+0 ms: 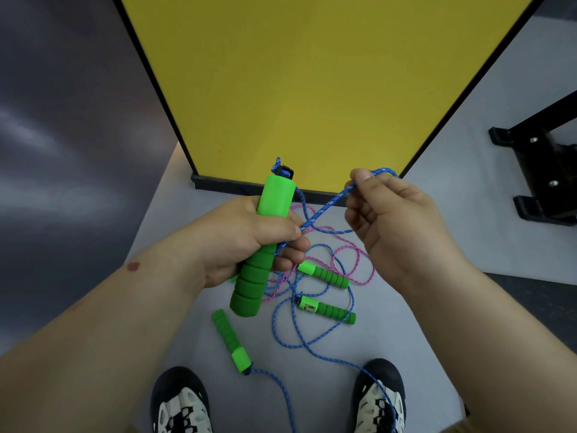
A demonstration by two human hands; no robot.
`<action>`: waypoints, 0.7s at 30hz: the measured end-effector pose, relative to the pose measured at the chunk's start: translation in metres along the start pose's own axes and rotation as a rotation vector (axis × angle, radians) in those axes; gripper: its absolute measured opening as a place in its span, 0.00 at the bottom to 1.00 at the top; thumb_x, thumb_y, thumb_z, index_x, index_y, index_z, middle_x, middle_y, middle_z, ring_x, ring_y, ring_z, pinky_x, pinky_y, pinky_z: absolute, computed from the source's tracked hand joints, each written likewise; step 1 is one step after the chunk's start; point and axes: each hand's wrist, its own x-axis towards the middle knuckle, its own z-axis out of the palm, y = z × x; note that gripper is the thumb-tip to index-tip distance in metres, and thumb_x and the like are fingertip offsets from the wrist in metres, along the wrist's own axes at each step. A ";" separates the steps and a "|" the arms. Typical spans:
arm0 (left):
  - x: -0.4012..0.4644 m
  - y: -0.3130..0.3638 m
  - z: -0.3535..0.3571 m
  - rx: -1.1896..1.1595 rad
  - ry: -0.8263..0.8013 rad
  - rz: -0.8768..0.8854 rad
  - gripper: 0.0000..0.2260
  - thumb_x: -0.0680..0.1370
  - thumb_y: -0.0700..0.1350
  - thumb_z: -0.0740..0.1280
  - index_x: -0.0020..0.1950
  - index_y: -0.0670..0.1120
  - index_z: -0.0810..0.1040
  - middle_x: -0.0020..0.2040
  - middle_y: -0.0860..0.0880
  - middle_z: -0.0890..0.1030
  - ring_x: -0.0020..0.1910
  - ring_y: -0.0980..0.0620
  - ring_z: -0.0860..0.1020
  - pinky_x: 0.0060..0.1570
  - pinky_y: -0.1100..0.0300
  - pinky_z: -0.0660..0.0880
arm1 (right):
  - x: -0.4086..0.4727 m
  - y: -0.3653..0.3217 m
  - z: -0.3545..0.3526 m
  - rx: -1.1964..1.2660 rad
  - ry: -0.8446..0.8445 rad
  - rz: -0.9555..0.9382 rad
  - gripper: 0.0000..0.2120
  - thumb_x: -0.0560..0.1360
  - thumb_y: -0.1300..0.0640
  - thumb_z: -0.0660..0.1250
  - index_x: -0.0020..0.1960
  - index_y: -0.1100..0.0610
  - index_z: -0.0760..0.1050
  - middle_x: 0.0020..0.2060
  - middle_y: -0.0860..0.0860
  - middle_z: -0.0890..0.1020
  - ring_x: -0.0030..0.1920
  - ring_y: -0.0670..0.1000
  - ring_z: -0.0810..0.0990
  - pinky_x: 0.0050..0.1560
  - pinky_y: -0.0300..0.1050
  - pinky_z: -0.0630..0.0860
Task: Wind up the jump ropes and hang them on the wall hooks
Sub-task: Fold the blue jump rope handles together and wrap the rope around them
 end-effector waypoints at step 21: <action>0.000 0.003 0.001 -0.030 -0.004 -0.003 0.05 0.79 0.35 0.68 0.54 0.39 0.77 0.40 0.42 0.85 0.36 0.49 0.83 0.37 0.58 0.81 | -0.001 0.001 -0.001 -0.045 0.003 -0.089 0.06 0.78 0.61 0.70 0.43 0.58 0.82 0.39 0.50 0.83 0.37 0.48 0.78 0.44 0.41 0.78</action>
